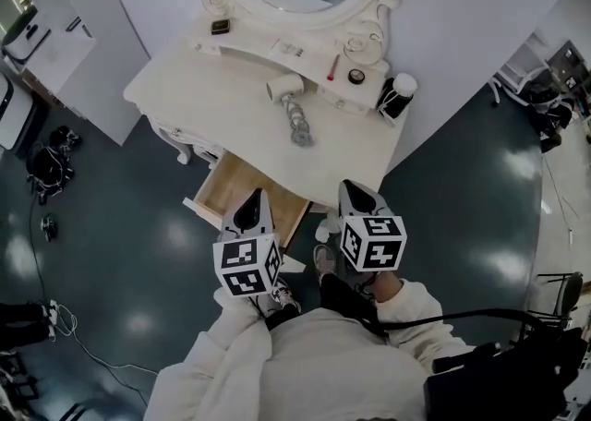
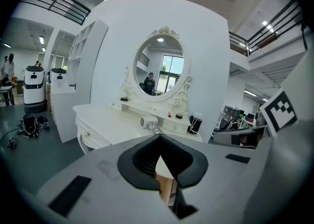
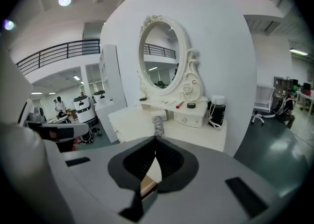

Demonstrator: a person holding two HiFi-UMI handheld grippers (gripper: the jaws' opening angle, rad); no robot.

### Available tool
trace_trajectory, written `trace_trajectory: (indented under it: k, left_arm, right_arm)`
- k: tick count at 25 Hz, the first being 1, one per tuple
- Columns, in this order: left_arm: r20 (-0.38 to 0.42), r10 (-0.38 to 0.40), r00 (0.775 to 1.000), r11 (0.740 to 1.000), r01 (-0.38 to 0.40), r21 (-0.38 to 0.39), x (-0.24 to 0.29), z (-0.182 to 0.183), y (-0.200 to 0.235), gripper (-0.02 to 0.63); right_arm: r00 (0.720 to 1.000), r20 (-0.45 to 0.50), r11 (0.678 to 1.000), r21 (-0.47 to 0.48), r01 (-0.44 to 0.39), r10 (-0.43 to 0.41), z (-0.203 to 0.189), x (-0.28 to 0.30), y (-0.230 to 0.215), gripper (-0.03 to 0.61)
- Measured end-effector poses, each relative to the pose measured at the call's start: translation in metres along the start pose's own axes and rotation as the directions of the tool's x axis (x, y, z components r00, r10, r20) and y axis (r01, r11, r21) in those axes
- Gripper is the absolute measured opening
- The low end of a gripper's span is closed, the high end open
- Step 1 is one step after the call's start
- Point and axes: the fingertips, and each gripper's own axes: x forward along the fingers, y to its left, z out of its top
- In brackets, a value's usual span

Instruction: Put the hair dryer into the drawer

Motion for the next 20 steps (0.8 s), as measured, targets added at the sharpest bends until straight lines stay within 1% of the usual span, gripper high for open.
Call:
trace_trajectory:
  k: [3,6,8,12,14,17,20]
  left_arm:
    - [-0.006,0.008,1.000,0.999,-0.008,0.031,0.010,0.008,-0.012,0.003]
    - [0.002,0.024,1.000,0.996,-0.024,0.084,0.017,0.019,-0.021,0.003]
    - [0.009,0.032,0.999,0.994,-0.033,0.100,0.023,0.025,-0.025,0.003]
    - [0.033,0.028,0.999,0.995,-0.031,0.100,0.035,0.034,-0.034,0.003]
    - [0.032,0.029,0.999,0.995,-0.032,0.093,0.042,0.035,-0.038,0.003]
    - [0.016,0.045,0.999,0.995,-0.047,0.085,0.053,0.036,-0.038,0.003]
    - [-0.024,0.020,1.000,0.998,-0.019,0.067,0.070,0.034,-0.043,0.003]
  right_arm:
    - [0.999,0.009,0.999,0.023,-0.033,0.033,0.010,0.014,-0.009,0.061]
    - [0.998,0.016,0.997,0.027,-0.067,0.067,0.018,0.024,-0.014,0.061]
    - [0.996,0.016,0.996,0.029,-0.083,0.083,0.021,0.030,-0.017,0.061]
    - [0.995,0.014,0.994,0.042,-0.099,0.099,0.023,0.039,-0.028,0.061]
    - [0.995,0.007,0.993,0.053,-0.105,0.104,0.023,0.044,-0.034,0.061]
    - [0.994,0.004,0.992,0.063,-0.113,0.113,0.025,0.051,-0.041,0.061]
    - [0.993,0.004,0.991,0.064,-0.115,0.115,0.029,0.057,-0.050,0.061]
